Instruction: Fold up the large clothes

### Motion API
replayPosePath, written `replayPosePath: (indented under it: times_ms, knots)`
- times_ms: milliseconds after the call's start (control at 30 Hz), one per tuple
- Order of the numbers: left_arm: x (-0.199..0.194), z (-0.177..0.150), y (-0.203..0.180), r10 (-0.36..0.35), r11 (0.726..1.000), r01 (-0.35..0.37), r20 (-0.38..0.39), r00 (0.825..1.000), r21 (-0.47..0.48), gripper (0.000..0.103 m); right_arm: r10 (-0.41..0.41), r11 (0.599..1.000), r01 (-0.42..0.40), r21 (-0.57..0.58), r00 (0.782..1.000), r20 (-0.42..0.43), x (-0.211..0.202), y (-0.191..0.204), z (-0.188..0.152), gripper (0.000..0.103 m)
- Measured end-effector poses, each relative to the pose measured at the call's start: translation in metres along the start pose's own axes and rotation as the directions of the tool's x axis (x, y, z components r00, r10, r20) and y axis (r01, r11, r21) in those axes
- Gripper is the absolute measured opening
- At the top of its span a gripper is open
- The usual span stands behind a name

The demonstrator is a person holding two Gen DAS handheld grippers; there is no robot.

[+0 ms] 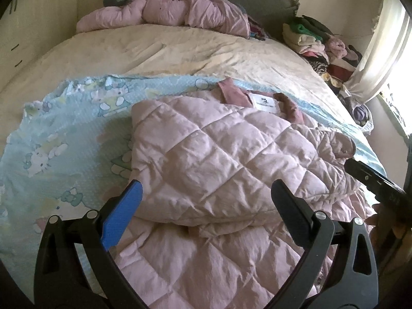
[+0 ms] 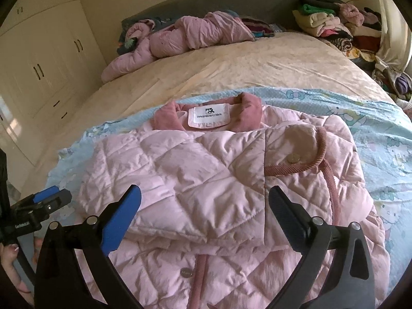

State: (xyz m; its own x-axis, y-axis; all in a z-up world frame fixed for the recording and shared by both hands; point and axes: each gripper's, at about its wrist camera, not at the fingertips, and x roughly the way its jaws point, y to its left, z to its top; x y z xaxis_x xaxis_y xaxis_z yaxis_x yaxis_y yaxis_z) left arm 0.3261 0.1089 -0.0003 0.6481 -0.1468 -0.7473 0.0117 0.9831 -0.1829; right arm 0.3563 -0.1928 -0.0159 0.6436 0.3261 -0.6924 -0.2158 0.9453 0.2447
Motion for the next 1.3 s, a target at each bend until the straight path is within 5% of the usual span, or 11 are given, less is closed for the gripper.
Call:
replayPosePath:
  times_ms: [600,767,1300]
  knots:
    - [-0.057,-0.001,-0.008,0.046,0.998,-0.049,0.107,0.993,0.025,0.093,0.01,1.0,-0.011,0.017,0.998,0.062,-0.065,0.006,-0.007,0.099]
    - [-0.077,-0.007,-0.015,0.006,1.0,-0.005,0.142,0.99,-0.004,0.093,0.003,1.0,-0.005,0.022,0.997,0.072,-0.084,0.003,-0.011,0.099]
    - [-0.127,-0.03,-0.033,0.016,1.0,-0.018,0.187,0.982,0.009,0.093,0.032,0.999,-0.037,0.032,0.988,0.149,-0.15,-0.006,-0.023,0.099]
